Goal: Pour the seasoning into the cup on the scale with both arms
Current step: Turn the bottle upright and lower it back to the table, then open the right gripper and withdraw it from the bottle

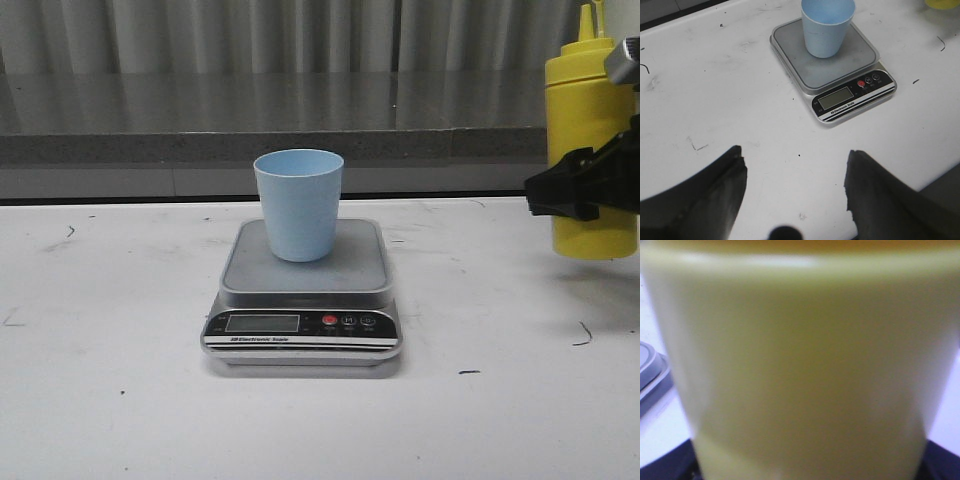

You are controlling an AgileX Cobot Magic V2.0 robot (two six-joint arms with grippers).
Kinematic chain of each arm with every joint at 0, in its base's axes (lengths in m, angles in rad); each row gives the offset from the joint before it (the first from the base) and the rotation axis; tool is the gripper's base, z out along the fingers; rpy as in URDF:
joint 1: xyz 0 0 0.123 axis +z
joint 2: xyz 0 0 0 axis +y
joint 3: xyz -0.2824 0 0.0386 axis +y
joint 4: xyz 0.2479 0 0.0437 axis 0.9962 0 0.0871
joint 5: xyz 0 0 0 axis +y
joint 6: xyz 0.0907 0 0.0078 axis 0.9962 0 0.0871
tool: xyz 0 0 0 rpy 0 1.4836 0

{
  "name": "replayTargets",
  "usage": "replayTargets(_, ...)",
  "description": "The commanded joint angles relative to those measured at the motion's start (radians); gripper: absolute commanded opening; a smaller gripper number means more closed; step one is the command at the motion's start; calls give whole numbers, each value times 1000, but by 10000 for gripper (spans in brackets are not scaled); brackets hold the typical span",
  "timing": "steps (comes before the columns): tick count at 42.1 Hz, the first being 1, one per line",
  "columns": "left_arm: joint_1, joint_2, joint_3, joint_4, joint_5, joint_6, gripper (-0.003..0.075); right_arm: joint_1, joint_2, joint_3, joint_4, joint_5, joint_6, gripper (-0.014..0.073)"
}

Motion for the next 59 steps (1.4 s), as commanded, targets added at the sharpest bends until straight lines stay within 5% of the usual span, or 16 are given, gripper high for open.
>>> replayTargets(1,-4,-2,-26,2,-68,-3,427,-6,22,-26,80,-208,-48,339)
replayTargets(11,-4,-2,-26,2,-68,-3,427,-6,141,-26,233,-387,-235,339)
replayTargets(25,-4,-2,-26,2,-68,-3,427,-5,259,-86,298,-477,-248,351)
replayTargets(37,-4,-2,-26,2,-68,-3,427,-5,272,-103,297,-481,-248,668)
replayTargets(59,-4,-2,-26,2,-68,-3,427,-4,17,121,353,-387,-247,647)
